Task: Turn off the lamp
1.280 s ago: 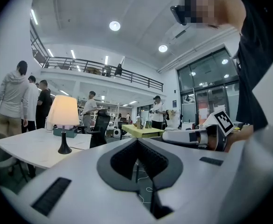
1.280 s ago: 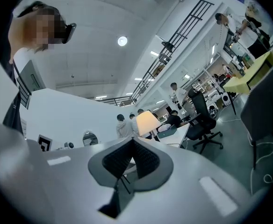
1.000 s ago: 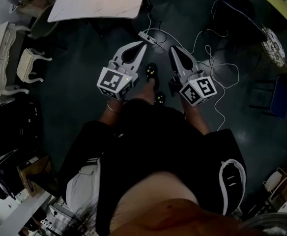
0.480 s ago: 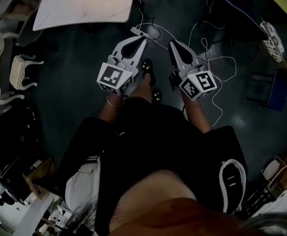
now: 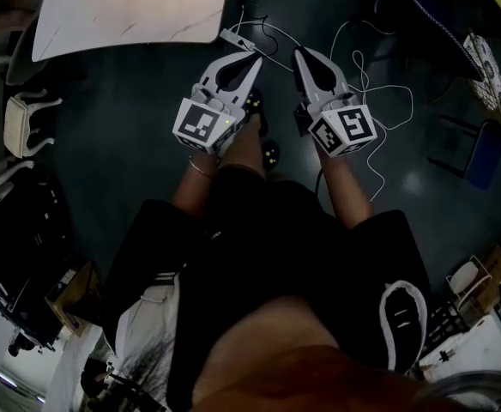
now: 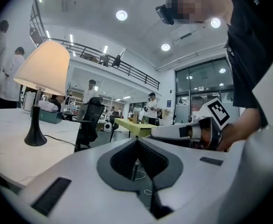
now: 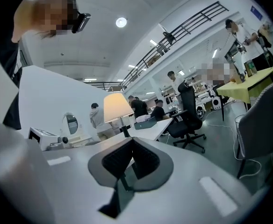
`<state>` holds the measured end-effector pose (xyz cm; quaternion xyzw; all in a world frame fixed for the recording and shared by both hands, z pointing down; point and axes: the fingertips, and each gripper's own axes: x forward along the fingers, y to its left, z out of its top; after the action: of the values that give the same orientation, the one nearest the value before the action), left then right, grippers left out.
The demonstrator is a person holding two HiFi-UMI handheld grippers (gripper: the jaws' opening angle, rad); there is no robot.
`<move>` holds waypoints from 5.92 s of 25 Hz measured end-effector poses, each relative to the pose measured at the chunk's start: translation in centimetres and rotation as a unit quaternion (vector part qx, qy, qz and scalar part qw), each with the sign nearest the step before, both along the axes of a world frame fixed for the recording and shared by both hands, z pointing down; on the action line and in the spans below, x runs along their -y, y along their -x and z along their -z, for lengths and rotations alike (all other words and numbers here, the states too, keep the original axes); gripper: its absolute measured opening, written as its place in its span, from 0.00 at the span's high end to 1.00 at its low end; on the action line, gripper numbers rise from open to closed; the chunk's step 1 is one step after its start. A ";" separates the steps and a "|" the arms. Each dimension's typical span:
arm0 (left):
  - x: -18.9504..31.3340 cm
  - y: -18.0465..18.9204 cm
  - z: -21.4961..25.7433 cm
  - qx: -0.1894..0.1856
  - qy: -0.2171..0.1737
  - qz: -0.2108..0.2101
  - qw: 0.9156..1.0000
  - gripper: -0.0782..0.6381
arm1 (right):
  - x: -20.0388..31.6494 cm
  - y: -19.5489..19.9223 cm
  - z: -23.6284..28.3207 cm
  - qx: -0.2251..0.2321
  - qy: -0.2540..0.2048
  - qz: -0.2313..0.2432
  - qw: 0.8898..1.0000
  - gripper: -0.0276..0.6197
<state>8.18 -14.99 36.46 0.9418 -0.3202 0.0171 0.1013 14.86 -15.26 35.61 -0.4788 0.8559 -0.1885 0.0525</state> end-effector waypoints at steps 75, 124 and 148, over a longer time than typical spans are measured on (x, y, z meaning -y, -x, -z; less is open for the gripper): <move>9.5 1.9 -22.7 0.081 0.147 0.134 0.977 0.88 | 18.0 5.9 -12.8 -0.077 0.030 0.230 0.970 0.94; 12.6 0.5 -21.4 0.089 0.102 0.156 0.978 0.87 | 18.4 4.2 -9.7 0.005 0.050 0.218 0.975 0.94; 10.6 0.3 -16.4 0.066 0.054 0.130 0.988 0.87 | 18.1 0.8 -11.6 0.078 0.093 0.149 0.981 0.89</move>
<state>7.84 -25.62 52.90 0.8819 -0.4448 0.0829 0.1323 14.06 -33.35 47.18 -0.3328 0.8896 -0.3093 0.0457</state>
